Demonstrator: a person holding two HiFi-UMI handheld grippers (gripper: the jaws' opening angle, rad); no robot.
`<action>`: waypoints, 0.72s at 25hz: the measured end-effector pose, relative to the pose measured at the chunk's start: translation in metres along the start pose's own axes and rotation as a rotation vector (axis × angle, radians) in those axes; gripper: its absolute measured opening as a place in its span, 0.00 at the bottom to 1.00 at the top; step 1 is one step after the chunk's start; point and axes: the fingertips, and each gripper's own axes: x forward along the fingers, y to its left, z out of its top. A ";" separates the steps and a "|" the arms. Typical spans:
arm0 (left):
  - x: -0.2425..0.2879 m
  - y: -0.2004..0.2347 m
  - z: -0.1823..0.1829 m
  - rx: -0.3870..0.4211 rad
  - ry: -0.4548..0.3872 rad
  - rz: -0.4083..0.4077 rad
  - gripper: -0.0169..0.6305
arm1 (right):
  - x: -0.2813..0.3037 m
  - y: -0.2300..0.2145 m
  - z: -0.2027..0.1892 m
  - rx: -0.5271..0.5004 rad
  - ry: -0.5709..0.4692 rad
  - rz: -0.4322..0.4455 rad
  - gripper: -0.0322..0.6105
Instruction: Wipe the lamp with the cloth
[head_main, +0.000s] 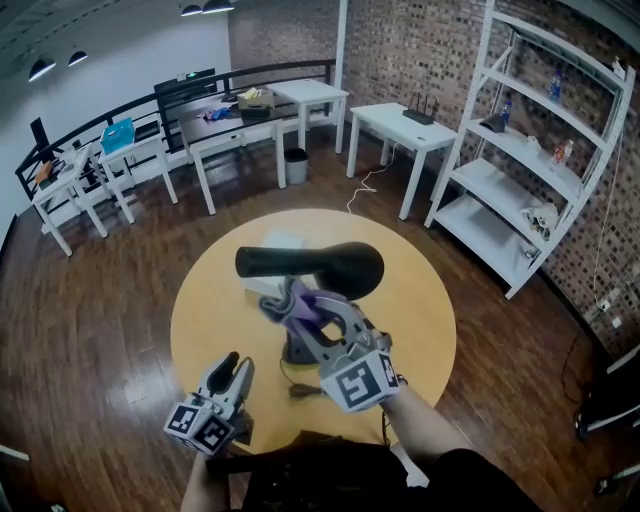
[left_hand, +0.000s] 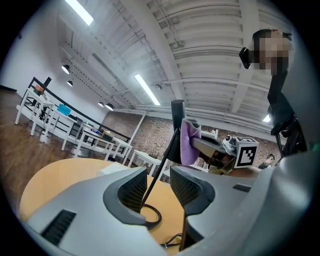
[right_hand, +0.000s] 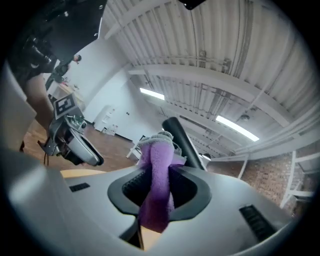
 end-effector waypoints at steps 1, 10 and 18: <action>-0.002 0.002 0.001 0.000 -0.006 0.006 0.25 | 0.009 0.008 0.007 -0.008 -0.008 0.044 0.20; -0.027 0.029 0.015 -0.021 -0.052 0.067 0.23 | 0.038 -0.008 0.039 0.277 -0.068 0.045 0.20; -0.010 0.018 0.003 -0.031 -0.024 0.020 0.23 | 0.019 -0.026 -0.008 0.463 0.024 -0.028 0.20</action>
